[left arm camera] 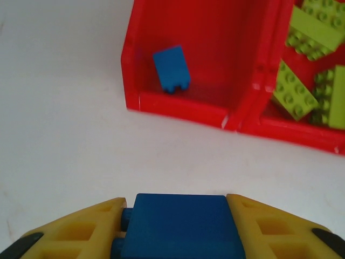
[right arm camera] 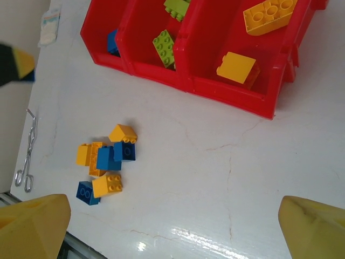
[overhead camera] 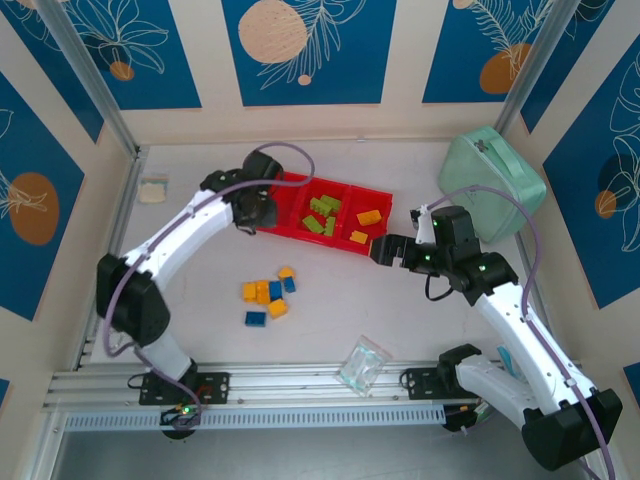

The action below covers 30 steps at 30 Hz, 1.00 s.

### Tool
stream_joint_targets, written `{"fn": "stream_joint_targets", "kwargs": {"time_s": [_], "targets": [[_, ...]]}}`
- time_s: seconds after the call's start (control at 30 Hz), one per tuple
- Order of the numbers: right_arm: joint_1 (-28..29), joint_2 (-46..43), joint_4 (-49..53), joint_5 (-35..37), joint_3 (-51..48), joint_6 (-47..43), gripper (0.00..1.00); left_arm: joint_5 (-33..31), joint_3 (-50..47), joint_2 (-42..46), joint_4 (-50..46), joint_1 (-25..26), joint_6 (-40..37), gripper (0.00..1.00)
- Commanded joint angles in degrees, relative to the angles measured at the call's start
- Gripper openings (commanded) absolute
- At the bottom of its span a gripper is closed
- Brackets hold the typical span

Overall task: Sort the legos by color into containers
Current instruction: Place the lego in the container.

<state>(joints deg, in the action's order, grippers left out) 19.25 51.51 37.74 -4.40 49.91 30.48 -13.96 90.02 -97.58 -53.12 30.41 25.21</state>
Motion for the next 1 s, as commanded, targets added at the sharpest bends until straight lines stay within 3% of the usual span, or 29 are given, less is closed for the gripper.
{"fn": "stream_joint_targets", "kwargs": {"time_s": [0.0, 0.47, 0.77, 0.97], "targets": [[-0.31, -1.38, 0.47, -2.25, -1.17, -0.75, 0.99, 2.96, 5.09, -5.89, 1.39, -2.31, -5.41, 0.21], [-1.61, -3.6, 3.43, -2.1, -2.6, -3.0, 0.99, 5.95, 22.51, -27.34, 5.9, -4.57, -7.26, 0.23], [-2.1, -3.79, 4.36, -2.96, -2.42, -3.53, 0.99, 4.64, 19.85, -23.06, 8.64, -4.68, -7.44, 0.68], [-2.06, -3.57, 4.15, -4.06, -1.75, -2.82, 0.99, 3.9, 8.2, -11.26, 11.37, -4.66, -8.24, 0.86]]}}
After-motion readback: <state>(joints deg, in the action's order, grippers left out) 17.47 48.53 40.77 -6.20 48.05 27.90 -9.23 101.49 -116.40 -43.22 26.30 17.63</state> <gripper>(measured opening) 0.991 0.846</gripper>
